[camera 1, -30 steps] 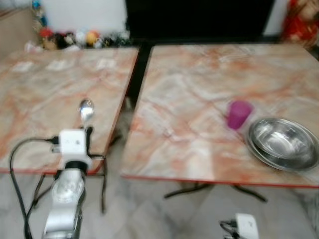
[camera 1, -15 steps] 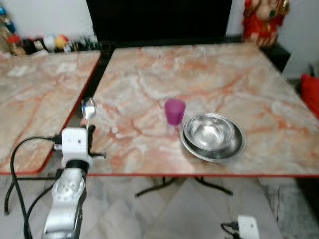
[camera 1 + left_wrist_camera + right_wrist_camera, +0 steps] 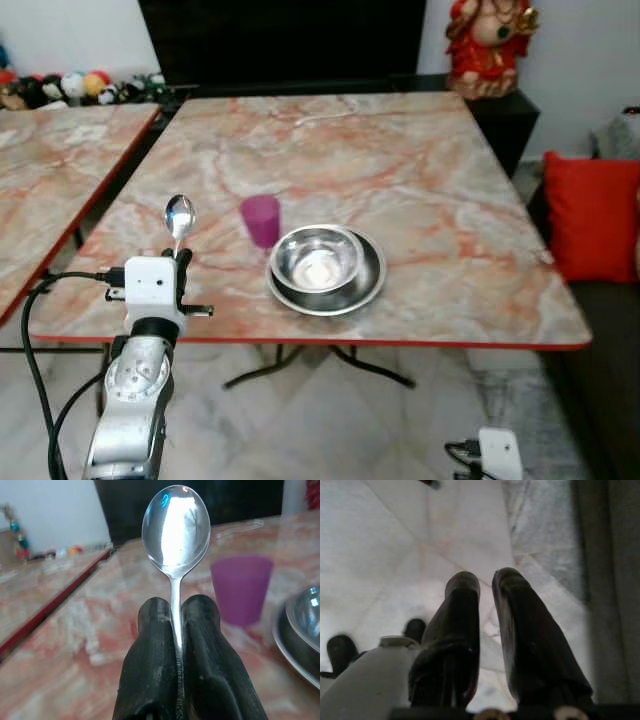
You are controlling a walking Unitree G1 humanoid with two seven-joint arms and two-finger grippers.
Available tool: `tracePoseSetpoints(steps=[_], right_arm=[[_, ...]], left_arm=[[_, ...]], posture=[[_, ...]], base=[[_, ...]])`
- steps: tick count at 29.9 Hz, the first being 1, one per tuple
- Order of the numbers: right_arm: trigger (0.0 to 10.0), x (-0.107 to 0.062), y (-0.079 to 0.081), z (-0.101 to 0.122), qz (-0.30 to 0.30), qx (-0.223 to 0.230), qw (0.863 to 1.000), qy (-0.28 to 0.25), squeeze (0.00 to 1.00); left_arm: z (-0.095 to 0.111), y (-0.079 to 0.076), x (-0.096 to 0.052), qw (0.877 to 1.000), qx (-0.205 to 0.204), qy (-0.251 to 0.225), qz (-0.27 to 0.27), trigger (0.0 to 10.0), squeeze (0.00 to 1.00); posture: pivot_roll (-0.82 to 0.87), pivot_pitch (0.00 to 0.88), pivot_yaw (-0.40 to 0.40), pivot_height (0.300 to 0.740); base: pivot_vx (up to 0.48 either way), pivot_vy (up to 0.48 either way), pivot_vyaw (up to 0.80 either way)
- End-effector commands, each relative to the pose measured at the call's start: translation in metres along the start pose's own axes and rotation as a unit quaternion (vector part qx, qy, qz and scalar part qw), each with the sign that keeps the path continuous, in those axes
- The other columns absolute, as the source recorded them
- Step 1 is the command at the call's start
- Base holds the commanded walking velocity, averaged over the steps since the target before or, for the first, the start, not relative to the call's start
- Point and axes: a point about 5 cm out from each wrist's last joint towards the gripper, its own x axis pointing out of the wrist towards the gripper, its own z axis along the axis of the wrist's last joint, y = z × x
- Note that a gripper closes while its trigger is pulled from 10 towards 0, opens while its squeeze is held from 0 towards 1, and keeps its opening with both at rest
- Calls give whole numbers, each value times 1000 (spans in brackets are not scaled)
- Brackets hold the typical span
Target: Setting the table
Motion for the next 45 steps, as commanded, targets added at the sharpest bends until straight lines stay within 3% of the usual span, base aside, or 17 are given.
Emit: tracePoseSetpoints(steps=[1,15,33,42,45], right_arm=[[10000,-1,8,-3,9,3,1000,6,0],[10000,-2,6,-8,6,3,1000,10,0],[10000,-1,10,-3,8,2,1000,4,0],[10000,-1,8,-4,6,10,1000,2,0],[10000,-2,8,-6,7,31,999,10,0]], left_arm=[[4,5,1,1000,3,-7,4,10000,0],[2,-4,0,999,13,1,-30,10000,0],[5,-10,-1,998,-27,-9,-62,10000,0],[5,-11,-1,997,-27,-9,-70,10000,0],[5,-14,-2,996,-31,-8,-79,10000,0]], posture=[[-47,43,45,732],[-48,48,46,732],[-47,47,45,732],[-48,47,45,732],[-46,46,45,732]], base=[[0,-442,0],[0,-430,0],[0,0,0],[342,0,0],[381,0,-185]])
